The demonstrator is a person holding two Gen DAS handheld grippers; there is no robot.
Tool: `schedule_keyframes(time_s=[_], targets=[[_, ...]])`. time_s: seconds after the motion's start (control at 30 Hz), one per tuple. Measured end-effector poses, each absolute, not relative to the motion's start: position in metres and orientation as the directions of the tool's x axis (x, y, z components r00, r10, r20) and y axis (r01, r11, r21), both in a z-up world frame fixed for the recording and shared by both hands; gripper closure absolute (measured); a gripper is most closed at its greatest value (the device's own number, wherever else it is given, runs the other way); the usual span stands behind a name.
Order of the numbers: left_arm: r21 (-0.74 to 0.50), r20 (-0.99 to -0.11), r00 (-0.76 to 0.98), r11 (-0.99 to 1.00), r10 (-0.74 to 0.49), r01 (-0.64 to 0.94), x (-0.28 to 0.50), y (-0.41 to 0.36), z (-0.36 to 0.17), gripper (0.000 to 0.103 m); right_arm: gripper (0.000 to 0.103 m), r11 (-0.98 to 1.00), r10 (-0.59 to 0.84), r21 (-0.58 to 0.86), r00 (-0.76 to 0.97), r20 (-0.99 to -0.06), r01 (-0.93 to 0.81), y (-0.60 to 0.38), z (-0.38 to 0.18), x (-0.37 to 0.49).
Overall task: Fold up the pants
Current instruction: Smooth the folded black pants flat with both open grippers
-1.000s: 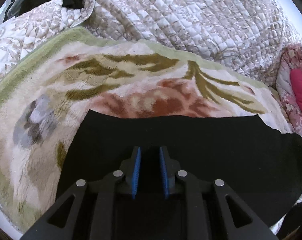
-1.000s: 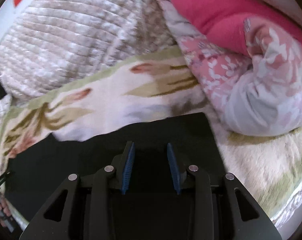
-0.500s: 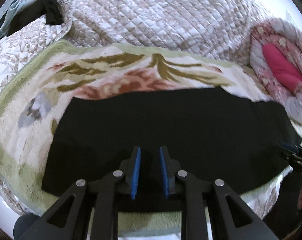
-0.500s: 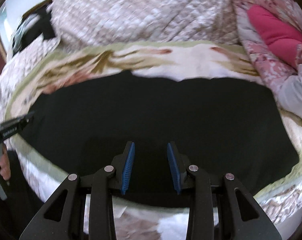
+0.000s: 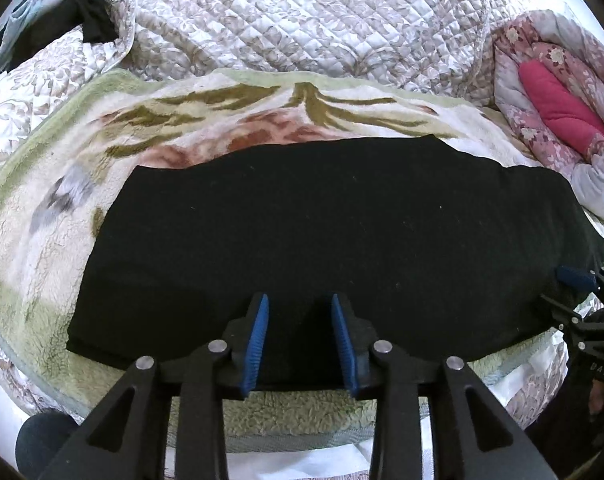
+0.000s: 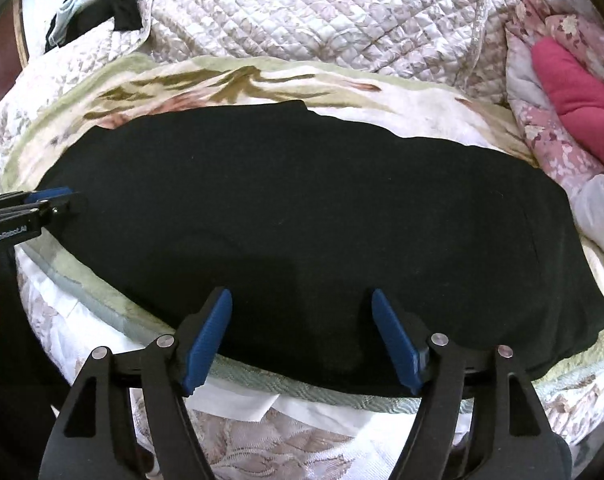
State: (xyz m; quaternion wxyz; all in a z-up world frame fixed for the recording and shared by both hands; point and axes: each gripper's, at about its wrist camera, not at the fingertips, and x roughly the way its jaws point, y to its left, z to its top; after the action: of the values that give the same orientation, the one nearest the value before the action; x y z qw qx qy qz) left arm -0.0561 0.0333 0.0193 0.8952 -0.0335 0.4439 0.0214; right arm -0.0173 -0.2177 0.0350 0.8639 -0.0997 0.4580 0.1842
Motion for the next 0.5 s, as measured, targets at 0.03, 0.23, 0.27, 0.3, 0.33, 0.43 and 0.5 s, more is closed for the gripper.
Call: schedule_keyframes(time_s=[0.03,0.23,0.27,0.3,0.33,0.43,0.5], targets=[[-0.039,-0.796,0.605,0.997,0.01,-0.067,-0.056,0.033,0.019,0.066,0.029,0.912,0.226,-0.003,0.511,-0.829,-0.41,-0.218,0.035,-0.017],[-0.066,-0.798,0.603,0.995,-0.005,-0.079,-0.059,0.036,0.02,0.065,0.029,0.911,0.206,-0.025,0.507,-0.837,-0.412,-0.214,0.036,-0.017],[-0.075,-0.797,0.603,0.993,-0.007,-0.088,-0.061,0.039,0.021,0.065,0.029,0.911,0.204,-0.027,0.507,-0.838,-0.411,-0.214,0.036,-0.018],[-0.086,-0.797,0.605,0.991,-0.009,-0.098,-0.065,0.042,0.022,0.065,0.029,0.91,0.204,-0.028,0.507,-0.837,-0.413,-0.215,0.036,-0.017],[-0.099,-0.795,0.607,0.99,-0.015,-0.105,-0.068,0.046,0.023,0.065,0.029,0.91,0.202,-0.032,0.509,-0.837,-0.414,-0.215,0.037,-0.018],[-0.114,-0.789,0.614,0.985,-0.009,-0.132,-0.081,0.058,0.024,0.065,0.029,0.911,0.203,-0.03,0.509,-0.837,-0.412,-0.215,0.037,-0.018],[-0.121,-0.791,0.611,0.981,-0.001,-0.155,-0.087,0.067,0.024,0.065,0.029,0.912,0.2,-0.031,0.509,-0.838,-0.409,-0.214,0.038,-0.018]])
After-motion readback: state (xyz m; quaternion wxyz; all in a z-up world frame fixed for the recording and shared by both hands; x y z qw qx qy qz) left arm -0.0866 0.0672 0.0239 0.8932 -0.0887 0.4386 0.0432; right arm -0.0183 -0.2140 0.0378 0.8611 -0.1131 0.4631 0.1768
